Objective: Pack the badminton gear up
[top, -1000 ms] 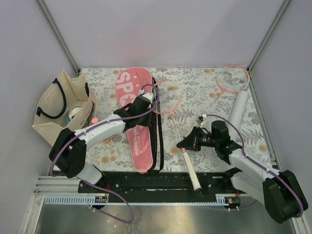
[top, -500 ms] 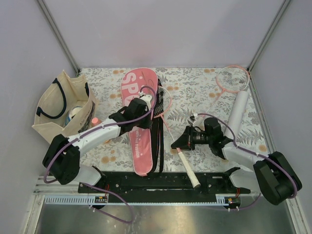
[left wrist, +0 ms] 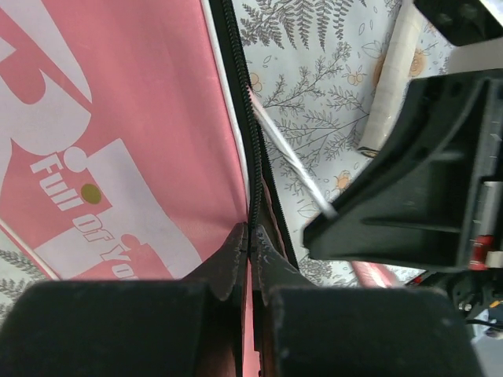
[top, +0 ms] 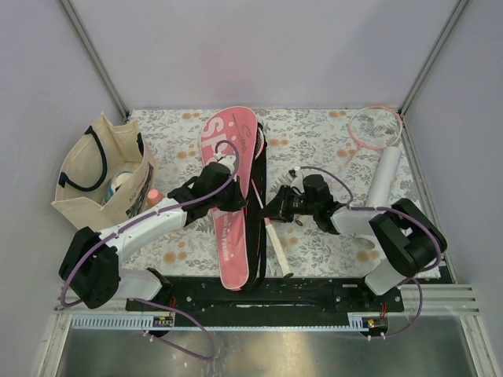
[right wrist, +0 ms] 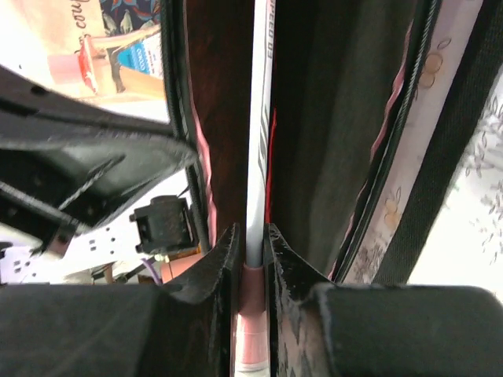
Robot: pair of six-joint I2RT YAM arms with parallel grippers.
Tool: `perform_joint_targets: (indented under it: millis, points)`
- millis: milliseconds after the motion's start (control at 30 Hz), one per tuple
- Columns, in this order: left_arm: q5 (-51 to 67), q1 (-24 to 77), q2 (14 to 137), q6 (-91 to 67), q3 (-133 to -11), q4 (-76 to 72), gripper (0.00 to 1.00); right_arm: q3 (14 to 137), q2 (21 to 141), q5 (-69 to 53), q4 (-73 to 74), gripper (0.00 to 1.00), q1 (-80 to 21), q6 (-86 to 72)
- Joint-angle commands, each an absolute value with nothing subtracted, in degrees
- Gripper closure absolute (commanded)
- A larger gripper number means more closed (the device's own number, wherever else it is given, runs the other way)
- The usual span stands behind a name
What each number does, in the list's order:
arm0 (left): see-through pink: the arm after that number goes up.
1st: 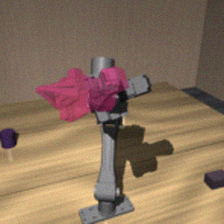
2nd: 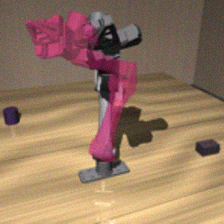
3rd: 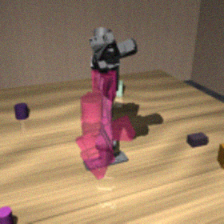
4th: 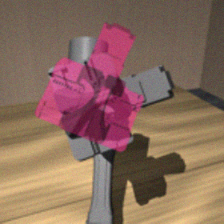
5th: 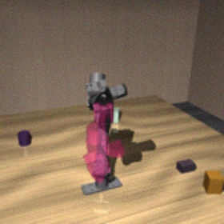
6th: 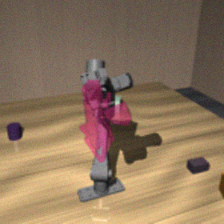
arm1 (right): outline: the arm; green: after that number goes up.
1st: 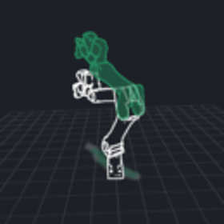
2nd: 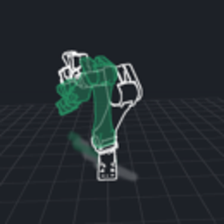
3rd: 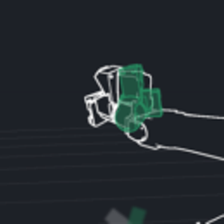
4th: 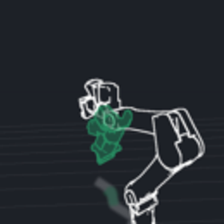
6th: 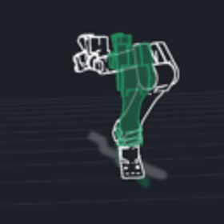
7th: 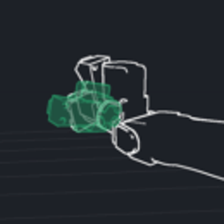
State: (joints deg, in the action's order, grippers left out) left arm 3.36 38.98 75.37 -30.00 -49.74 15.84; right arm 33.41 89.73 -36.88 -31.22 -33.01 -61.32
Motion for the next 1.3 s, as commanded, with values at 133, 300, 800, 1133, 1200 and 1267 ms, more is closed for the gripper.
perform_joint_targets:
  millis: [133, 300, 800, 1133, 1200, 1267]
  points:
    - [7.03, 38.94, 71.37, -40.51, -49.31, 14.85, 1.0, 40.42, 97.47, -24.18, -42.63, 1.0, -36.82, -59.51]
    - [8.7, 38.41, 69.79, -44.82, -48.34, 14.68, 1.0, 42.8, 100.72, -17.5, -41.83, 1.0, -38.32, -58.62]
    - [10.11, 38.41, 69.52, -55.89, -39.47, 3.52, 1.0, 49.04, 106.96, -3.35, -38.32, 1.0, -43.06, -65.92]
    - [6.34, 38.14, 68.2, -57.22, -38.15, 2.81, 1.0, 53.26, 112.58, 5.8, -36.92, 0.89, -46.49, -63.99]
    - [5.1, 37.8, 68.64, -56.52, -38.32, 3.43, 1.0, 54.75, 113.2, 5.63, -35.78, 0.85, -46.93, -62.59]
    - [2.47, 37.44, 69.34, -55.2, -38.93, 5.09, 1.0, 55.98, 113.2, 3.96, -34.2, 0.78, -46.93, -60.74]
